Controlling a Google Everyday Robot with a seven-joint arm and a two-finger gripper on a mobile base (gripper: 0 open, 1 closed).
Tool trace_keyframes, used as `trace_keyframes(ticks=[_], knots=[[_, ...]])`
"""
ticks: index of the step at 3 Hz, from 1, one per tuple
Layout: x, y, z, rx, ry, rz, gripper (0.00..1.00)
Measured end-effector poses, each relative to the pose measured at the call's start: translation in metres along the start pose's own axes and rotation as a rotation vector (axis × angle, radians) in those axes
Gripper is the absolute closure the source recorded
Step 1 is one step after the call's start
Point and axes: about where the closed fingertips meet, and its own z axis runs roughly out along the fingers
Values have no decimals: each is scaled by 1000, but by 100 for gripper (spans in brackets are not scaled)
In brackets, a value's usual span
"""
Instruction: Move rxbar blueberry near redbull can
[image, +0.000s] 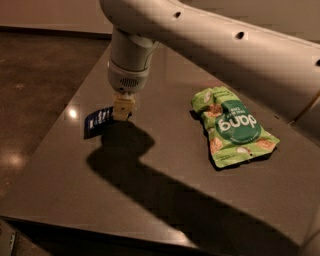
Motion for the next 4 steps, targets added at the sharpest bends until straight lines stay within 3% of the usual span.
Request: trace_keyframes(ticks=[1, 4], knots=[[12, -25, -8, 53, 14, 22, 100], [62, -108, -4, 119, 104, 91, 100]])
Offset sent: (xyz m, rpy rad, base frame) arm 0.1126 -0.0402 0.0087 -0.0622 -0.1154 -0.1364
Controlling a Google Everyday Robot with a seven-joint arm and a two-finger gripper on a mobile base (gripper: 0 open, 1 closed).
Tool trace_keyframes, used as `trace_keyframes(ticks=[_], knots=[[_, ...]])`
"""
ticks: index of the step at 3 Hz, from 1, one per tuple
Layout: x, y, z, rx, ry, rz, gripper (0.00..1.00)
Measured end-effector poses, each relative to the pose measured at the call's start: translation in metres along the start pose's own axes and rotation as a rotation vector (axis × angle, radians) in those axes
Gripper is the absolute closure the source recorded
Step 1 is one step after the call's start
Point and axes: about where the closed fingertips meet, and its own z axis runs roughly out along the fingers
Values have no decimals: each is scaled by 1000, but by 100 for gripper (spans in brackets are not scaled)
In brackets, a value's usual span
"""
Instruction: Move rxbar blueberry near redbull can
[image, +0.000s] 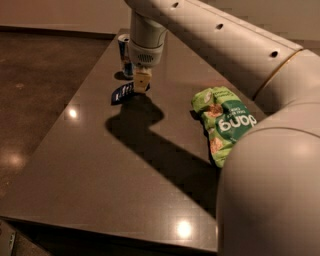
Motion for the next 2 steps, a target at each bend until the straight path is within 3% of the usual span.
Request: trace_keyframes(ticks=[1, 2], knots=[[13, -21, 4, 17, 31, 28, 88], [24, -32, 7, 26, 56, 49, 66]])
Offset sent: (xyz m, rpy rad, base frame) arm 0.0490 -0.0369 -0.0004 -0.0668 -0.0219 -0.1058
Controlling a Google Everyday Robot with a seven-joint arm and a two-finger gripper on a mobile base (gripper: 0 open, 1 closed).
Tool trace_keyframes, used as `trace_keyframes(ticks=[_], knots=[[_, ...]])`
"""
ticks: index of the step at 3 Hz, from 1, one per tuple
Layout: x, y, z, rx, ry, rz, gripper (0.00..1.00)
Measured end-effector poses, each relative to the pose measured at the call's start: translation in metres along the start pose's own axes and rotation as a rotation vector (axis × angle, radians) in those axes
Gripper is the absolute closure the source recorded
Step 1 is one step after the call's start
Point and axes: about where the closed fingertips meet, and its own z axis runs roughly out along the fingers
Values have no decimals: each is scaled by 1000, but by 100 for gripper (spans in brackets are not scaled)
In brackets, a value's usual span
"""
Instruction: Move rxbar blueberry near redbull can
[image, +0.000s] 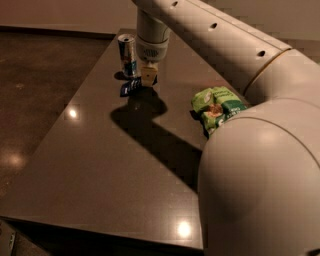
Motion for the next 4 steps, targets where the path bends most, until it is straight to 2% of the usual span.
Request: trace_keyframes(ticks=[2, 3, 4], knots=[[8, -10, 6, 3, 23, 14, 19], [7, -10, 10, 2, 22, 12, 0], [7, -10, 10, 2, 22, 12, 0]])
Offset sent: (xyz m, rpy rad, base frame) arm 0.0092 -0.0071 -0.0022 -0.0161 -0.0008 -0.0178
